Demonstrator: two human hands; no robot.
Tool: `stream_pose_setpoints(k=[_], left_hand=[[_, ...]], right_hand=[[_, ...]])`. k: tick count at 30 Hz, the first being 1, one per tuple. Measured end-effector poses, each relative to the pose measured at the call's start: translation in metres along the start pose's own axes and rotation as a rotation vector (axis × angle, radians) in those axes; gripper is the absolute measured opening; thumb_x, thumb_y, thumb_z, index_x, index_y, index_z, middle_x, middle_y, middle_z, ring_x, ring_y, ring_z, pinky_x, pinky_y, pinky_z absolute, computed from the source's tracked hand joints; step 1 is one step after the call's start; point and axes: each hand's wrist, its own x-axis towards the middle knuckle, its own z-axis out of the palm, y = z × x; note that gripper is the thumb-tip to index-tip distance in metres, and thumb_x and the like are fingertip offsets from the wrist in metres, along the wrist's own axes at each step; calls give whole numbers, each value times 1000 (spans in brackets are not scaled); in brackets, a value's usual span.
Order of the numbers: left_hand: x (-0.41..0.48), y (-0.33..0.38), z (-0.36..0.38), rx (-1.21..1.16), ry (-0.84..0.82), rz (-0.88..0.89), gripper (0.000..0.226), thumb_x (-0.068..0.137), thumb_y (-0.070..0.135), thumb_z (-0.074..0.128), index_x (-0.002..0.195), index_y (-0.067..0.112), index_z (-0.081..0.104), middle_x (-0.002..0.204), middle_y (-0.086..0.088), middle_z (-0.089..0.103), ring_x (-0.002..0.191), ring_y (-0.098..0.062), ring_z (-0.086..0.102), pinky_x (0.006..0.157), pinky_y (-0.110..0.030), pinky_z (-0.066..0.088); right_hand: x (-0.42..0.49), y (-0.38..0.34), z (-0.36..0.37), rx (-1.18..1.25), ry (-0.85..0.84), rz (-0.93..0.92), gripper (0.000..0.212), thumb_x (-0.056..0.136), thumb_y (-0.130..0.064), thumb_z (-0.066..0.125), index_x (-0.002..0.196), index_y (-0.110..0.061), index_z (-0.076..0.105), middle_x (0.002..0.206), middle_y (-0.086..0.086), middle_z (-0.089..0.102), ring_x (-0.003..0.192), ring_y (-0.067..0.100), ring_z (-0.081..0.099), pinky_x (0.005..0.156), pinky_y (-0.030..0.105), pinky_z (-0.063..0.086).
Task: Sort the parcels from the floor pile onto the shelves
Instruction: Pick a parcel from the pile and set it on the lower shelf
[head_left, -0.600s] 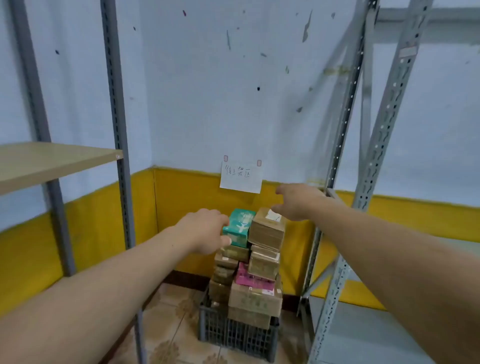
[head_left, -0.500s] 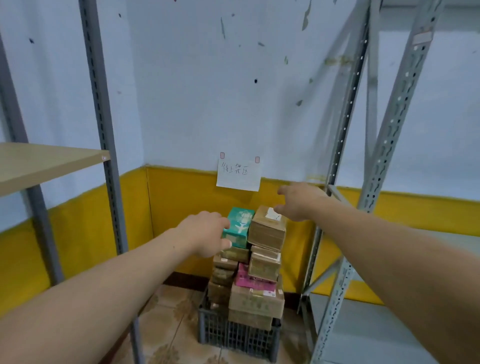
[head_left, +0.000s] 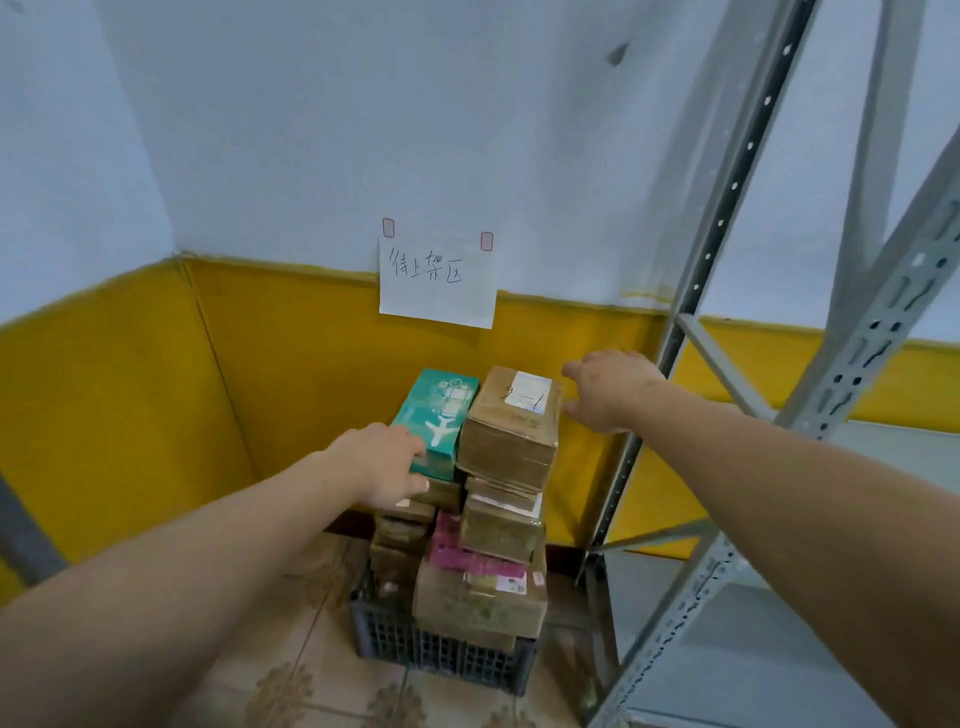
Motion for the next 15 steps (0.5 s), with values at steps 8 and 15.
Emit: stream_pose_setpoints(k=[8,15], left_hand=[[119,-2,25,-272,-115,-174,43,94,46,54,131,24,52,125,1,55,109,-16,53,92,-32,48],[203,-12,42,-479,-102,-215,72,88,56,58,148,24,34,150,-1,40,131,-23,44,106,-39,40]], right_hand=[[134,17,78,212,-153,-39,59,97,-54,48,147,-24,38,143,6,48,123,29,51,89,39,48],[212,4,141,653,-249,233,92,92,-56,58,158,-17,7,159,16,16,140,41,30,112,46,34]])
